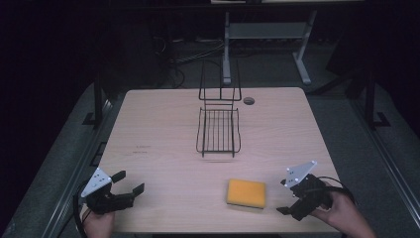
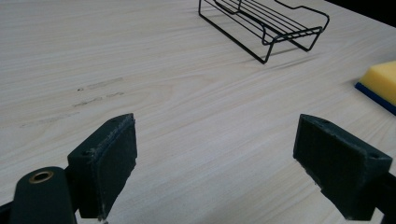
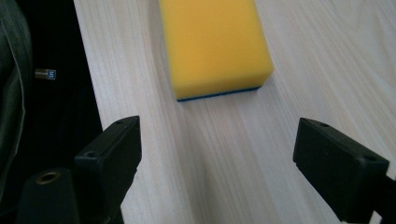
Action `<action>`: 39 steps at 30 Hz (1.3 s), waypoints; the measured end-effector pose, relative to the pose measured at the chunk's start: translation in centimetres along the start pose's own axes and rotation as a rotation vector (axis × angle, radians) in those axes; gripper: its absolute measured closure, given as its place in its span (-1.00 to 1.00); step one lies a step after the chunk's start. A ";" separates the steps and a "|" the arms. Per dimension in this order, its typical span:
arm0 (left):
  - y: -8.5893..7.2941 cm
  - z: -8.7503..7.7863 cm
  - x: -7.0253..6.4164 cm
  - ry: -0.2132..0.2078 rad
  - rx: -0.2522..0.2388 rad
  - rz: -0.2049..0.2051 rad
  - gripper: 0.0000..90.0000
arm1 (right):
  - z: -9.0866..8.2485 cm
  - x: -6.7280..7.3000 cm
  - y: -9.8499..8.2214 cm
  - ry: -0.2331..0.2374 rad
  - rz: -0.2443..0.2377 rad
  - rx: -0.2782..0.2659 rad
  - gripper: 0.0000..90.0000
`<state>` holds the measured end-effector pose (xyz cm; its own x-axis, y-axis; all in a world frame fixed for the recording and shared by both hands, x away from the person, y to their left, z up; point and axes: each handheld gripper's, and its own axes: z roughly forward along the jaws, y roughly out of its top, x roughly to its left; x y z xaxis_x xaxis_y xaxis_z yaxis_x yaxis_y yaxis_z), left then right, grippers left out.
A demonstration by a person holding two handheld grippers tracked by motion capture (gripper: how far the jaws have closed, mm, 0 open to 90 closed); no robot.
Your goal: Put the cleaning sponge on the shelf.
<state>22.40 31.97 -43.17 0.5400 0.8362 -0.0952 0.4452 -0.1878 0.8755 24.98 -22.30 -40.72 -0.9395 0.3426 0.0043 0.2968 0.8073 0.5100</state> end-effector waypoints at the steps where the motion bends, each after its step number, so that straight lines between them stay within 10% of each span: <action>1: 0.0 0.0 0.0 0.001 0.000 0.000 -0.71 | 0.0 0.0 0.0 0.000 0.000 0.000 -0.66; 39: 0.1 0.0 -0.2 -0.007 0.001 0.010 -0.71 | 2.7 -0.7 5.5 0.076 -0.097 0.052 -0.67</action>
<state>22.35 31.77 -43.09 0.5493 0.8308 -0.0892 0.4402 -0.1970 0.8760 27.71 -16.82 -40.28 -0.9738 0.2262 0.0233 0.2108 0.8593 0.4660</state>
